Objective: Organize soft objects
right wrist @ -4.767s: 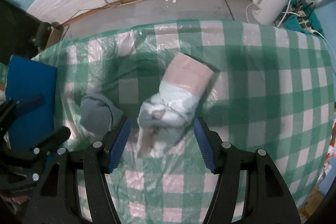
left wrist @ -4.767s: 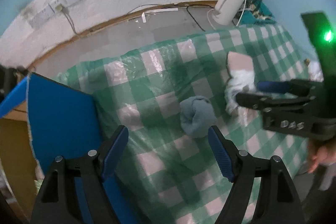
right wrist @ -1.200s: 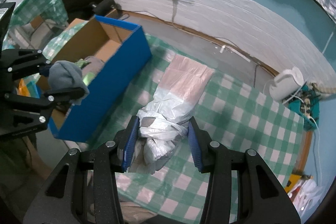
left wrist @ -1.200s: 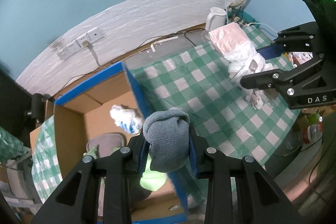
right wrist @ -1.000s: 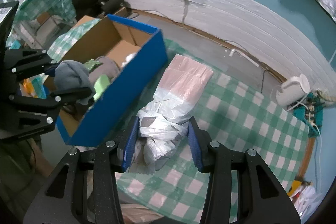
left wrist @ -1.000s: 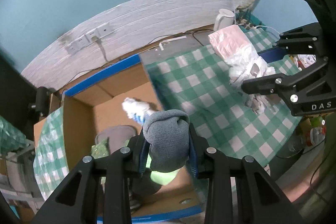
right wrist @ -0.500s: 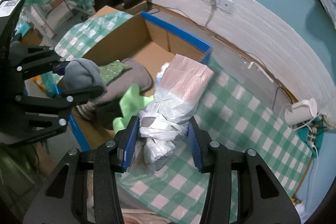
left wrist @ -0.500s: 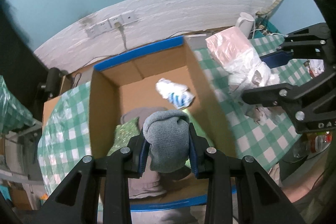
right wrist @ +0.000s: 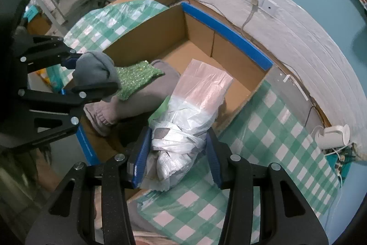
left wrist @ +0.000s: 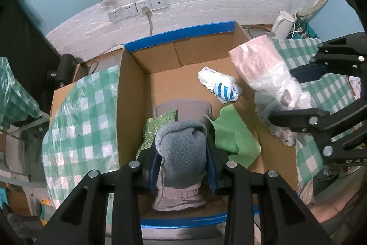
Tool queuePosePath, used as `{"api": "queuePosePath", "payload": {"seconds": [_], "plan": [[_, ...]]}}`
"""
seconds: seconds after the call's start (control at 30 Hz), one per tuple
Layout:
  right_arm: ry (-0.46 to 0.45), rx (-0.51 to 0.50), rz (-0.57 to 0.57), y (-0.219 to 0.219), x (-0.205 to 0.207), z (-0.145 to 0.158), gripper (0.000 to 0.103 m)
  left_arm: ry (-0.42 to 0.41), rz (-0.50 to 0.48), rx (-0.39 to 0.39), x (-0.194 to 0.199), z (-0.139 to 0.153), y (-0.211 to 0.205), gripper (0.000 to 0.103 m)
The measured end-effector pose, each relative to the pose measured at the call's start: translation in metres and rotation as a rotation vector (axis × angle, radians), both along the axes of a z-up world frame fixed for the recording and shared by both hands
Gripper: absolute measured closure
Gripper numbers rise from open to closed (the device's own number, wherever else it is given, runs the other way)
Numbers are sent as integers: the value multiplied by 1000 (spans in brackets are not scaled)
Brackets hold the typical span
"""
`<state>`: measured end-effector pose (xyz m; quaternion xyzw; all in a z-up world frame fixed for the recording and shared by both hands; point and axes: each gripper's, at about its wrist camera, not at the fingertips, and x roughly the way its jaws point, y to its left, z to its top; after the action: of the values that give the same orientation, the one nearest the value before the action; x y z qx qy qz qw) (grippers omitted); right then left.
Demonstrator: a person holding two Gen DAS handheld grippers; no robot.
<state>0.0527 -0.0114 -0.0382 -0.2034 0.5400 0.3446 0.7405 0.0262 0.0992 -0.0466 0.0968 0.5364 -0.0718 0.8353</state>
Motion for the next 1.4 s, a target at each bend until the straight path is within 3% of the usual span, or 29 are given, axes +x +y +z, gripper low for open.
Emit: {"api": "queuePosePath", "payload": {"seconds": [0.07,0.17,0.33,0.57,0.63,0.77,0.83,1.07,1.23,1.4], "plan": [[-12,3,9,4,1,-1,54,-7,-1,0,-1,0,1,64],[-39,3,9,8,3,-2,40,-3,11,-6,1,-2,5,56],[-52,4,-11,8,8,-3,40,-7,21,-18,2,-4,9,46],[-47,27,-52,-6,8,0,40,-9,38,-24,0,2,13,44],[-58,31,-57,-11,5,4,40,-20,46,-16,-2,8,13,34],[-88,50,-64,-20,-1,16,40,-61,35,-11,-9,24,7,30],[-106,57,-64,-25,-5,22,40,-83,22,-10,-13,32,3,23],[-138,84,-82,-52,-16,38,40,-110,-58,37,-20,44,-15,23],[-167,102,-109,-73,-20,48,39,-101,-51,4,-17,54,-20,23],[-187,131,-144,-92,-21,59,39,-168,-59,34,-22,70,-29,21]]}}
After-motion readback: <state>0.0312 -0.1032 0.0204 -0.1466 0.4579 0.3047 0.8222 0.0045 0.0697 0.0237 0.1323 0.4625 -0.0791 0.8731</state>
